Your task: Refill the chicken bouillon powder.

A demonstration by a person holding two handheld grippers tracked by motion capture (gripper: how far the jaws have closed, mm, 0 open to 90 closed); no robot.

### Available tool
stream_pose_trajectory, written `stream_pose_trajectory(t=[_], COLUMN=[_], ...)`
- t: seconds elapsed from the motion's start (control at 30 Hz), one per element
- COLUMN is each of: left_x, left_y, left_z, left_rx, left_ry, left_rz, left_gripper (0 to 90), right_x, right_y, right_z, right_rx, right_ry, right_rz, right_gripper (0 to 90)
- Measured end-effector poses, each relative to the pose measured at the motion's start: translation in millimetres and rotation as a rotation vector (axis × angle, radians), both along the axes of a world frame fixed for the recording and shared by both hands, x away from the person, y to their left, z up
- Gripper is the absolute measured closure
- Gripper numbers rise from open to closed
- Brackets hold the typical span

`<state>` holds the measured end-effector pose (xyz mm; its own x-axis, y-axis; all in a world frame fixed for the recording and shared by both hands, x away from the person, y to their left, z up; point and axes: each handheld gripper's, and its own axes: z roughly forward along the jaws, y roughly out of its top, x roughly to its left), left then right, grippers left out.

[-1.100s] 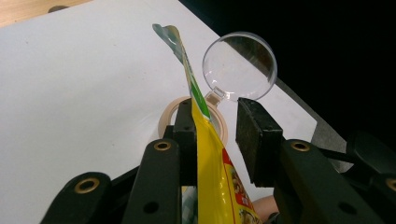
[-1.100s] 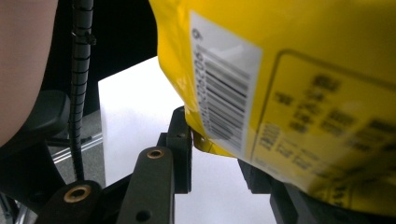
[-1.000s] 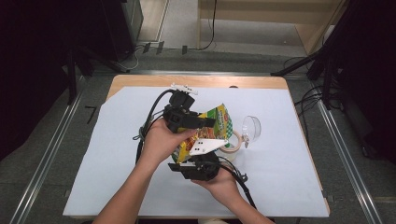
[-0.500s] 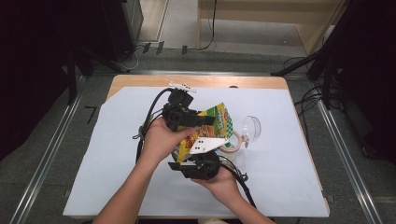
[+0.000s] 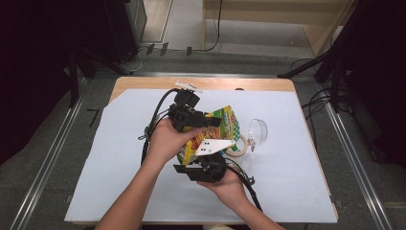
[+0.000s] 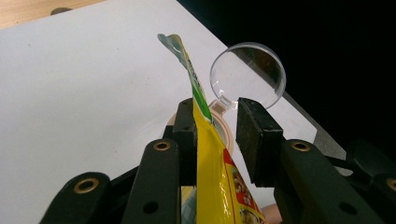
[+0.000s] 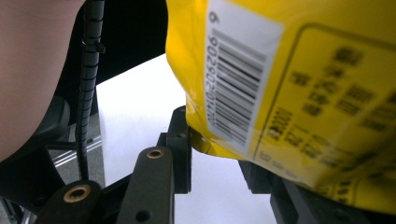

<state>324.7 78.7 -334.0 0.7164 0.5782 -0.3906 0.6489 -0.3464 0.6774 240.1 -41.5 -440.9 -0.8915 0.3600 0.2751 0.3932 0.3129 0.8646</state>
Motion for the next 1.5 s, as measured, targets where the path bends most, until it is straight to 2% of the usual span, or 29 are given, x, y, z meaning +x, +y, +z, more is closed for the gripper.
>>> stream_pose_trajectory(t=[0.33,0.47,0.8,1.0,1.2,1.5], left_x=[2.0,1.4,-2.0,-1.1,-2.5,3.2], left_y=[1.8,-0.7,-2.4,-0.1,-1.8,2.8], left_z=[1.9,0.5,1.8,-0.6,0.2,-2.8], left_rx=[-0.016,0.004,0.005,-0.004,-0.003,-0.015], left_ry=[-0.004,-0.010,-0.022,-0.008,-0.022,0.015], left_rz=[0.010,0.008,0.009,0.014,0.017,0.027], left_gripper=[69.5,69.5,70.1,72.4,71.6,71.9], right_x=[1.9,2.7,1.8,1.3,2.1,2.8], right_y=[-0.4,1.1,0.0,0.4,-0.3,1.0], right_z=[3.5,2.0,1.1,-0.2,0.1,1.0], right_rx=[-0.009,-0.006,-0.008,-0.018,-0.014,-0.020], right_ry=[-0.010,0.002,0.001,-0.005,0.001,0.008], right_rz=[-0.003,0.000,0.000,0.001,0.000,0.007], right_gripper=[69.7,69.8,69.9,69.9,69.6,70.1])
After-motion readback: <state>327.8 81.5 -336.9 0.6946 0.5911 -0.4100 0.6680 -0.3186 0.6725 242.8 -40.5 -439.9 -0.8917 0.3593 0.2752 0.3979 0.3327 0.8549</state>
